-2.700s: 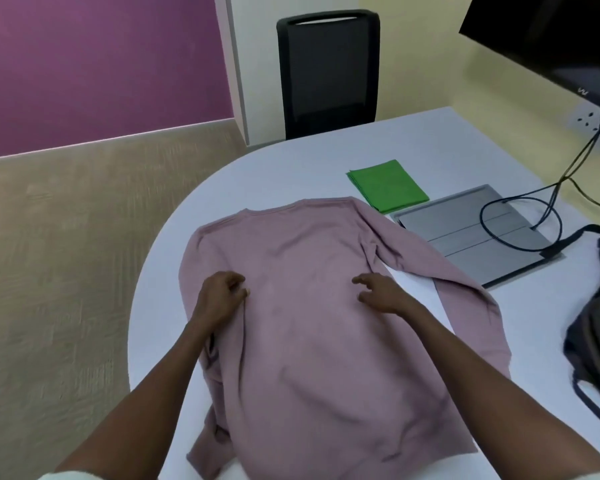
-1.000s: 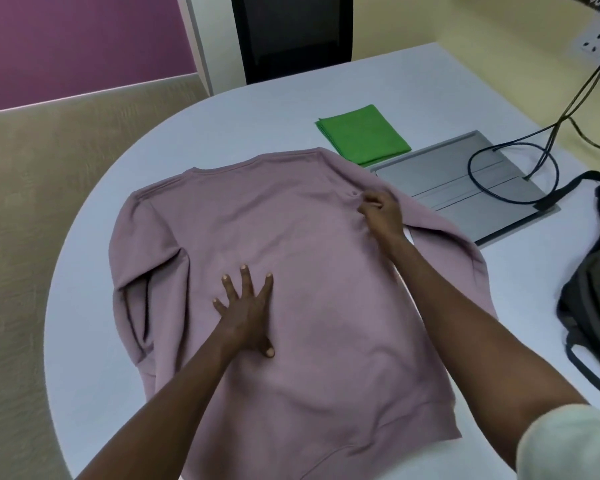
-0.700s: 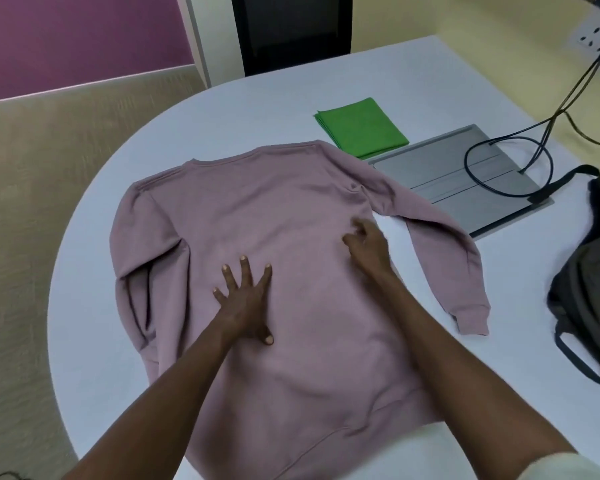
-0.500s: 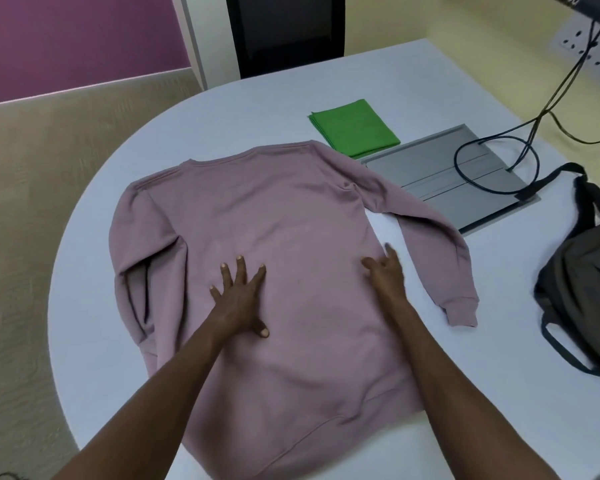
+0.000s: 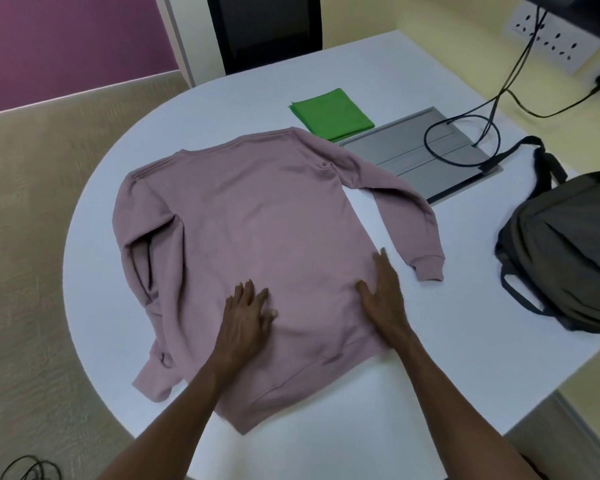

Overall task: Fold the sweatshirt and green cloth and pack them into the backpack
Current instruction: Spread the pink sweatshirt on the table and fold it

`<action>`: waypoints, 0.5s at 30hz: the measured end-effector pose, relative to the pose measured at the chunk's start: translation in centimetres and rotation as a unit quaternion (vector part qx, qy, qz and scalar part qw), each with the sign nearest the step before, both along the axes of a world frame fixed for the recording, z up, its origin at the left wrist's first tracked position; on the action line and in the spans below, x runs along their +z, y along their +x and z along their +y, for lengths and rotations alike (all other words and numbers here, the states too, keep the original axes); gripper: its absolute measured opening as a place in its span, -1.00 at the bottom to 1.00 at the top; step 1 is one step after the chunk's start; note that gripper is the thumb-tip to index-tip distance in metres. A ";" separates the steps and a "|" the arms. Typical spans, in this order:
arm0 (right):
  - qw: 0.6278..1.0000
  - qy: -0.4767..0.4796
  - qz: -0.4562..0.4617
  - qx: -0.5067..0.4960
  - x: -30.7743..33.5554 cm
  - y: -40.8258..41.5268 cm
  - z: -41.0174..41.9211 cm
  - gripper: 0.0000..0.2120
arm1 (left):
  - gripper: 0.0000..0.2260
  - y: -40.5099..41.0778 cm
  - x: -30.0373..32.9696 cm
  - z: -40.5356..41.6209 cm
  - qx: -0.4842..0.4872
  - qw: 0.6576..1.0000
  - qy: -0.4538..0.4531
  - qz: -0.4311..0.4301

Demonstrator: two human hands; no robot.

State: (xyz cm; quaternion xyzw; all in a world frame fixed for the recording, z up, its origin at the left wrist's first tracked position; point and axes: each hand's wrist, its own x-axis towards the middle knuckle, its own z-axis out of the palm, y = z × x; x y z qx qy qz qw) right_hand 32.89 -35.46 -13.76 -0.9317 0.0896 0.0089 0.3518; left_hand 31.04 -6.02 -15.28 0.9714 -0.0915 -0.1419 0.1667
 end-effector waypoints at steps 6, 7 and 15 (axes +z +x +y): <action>0.936 -0.290 0.087 0.179 -3.5 -6.4 -3.1 -0.35 | -0.13 -4.7 -0.6 0.9 -0.048 0.992 0.106 0.055; 0.943 -0.275 0.114 0.146 -3.0 -6.5 -3.3 -0.40 | -0.18 -4.9 -0.2 0.8 -0.033 0.993 0.101 0.056; 0.920 0.214 0.160 -0.288 2.1 -5.3 -3.6 -0.66 | -0.42 -7.7 0.7 -3.0 -0.100 0.994 0.000 0.048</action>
